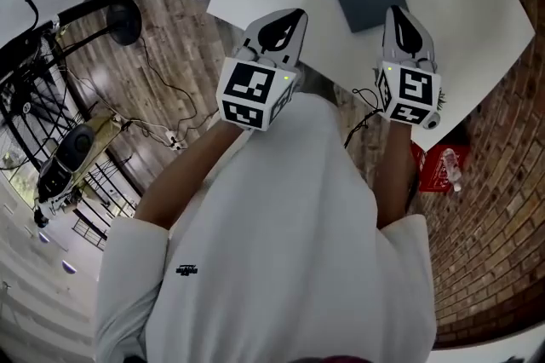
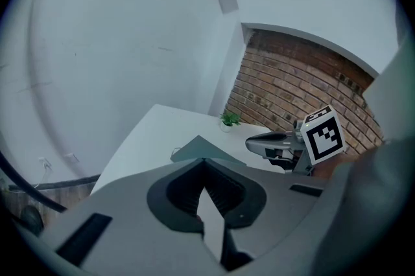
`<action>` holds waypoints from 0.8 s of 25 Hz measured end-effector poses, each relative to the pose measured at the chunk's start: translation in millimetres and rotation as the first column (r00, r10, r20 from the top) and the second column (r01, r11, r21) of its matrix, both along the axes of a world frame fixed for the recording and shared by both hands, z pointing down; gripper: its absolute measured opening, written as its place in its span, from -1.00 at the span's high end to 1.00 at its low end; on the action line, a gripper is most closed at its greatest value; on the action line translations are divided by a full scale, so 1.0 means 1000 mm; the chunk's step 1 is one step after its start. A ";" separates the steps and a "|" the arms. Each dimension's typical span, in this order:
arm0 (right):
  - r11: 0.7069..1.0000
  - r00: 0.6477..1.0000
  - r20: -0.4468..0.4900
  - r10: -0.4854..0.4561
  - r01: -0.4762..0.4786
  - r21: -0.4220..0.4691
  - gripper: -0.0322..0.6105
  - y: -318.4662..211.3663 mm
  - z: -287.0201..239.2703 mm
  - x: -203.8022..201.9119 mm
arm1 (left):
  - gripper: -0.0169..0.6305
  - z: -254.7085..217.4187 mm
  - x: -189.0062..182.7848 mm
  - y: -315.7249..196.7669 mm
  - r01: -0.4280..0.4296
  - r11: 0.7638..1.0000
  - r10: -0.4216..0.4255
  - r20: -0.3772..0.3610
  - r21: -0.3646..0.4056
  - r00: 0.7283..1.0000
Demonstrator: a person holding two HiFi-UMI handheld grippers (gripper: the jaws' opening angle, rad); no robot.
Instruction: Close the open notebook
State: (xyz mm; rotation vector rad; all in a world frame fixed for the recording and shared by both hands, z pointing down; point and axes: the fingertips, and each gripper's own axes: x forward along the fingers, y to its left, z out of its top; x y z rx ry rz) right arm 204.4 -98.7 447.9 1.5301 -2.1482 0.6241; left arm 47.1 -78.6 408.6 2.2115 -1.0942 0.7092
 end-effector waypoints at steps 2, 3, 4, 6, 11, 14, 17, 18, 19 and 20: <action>1.000 1.000 0.001 -0.005 0.005 0.020 0.86 0.000 -0.011 -0.002 | 0.93 -0.005 -0.002 0.000 0.006 1.000 -0.006 -0.003 0.010 1.000; 1.000 1.000 0.002 -0.005 0.005 0.029 0.86 0.001 -0.016 -0.003 | 0.93 -0.007 -0.004 0.000 0.008 1.000 -0.008 -0.002 0.015 1.000; 0.999 1.000 0.003 -0.005 0.005 0.036 0.86 0.001 -0.021 -0.004 | 0.93 -0.009 -0.006 -0.001 0.011 1.000 -0.011 -0.002 0.020 1.000; 0.999 1.000 0.006 -0.005 0.004 0.050 0.86 0.002 -0.031 -0.007 | 0.93 -0.015 -0.011 -0.002 0.019 0.999 -0.019 -0.004 0.033 1.000; 0.996 1.000 0.008 -0.020 0.019 0.084 0.86 0.005 -0.055 -0.017 | 0.93 -0.034 -0.027 -0.003 0.026 0.997 -0.025 -0.013 0.072 1.000; 0.994 1.000 0.010 -0.028 0.026 0.107 0.86 0.006 -0.069 -0.022 | 0.93 -0.044 -0.037 -0.007 0.050 0.994 -0.048 -0.024 0.093 0.999; 0.991 0.999 0.014 -0.036 0.034 0.132 0.86 0.007 -0.083 -0.031 | 0.93 -0.053 -0.048 -0.010 0.076 0.990 -0.073 -0.033 0.115 0.997; 0.990 0.999 0.015 -0.038 0.036 0.140 0.86 0.007 -0.088 -0.034 | 0.93 -0.056 -0.051 -0.011 0.080 0.989 -0.077 -0.034 0.125 0.996; 0.988 0.999 0.016 -0.040 0.037 0.148 0.86 0.007 -0.092 -0.036 | 0.93 -0.059 -0.053 -0.012 0.083 0.987 -0.079 -0.035 0.136 0.996; 0.987 0.999 0.018 -0.041 0.038 0.156 0.86 0.007 -0.097 -0.038 | 0.93 -0.063 -0.056 -0.012 0.083 0.986 -0.079 -0.035 0.147 0.996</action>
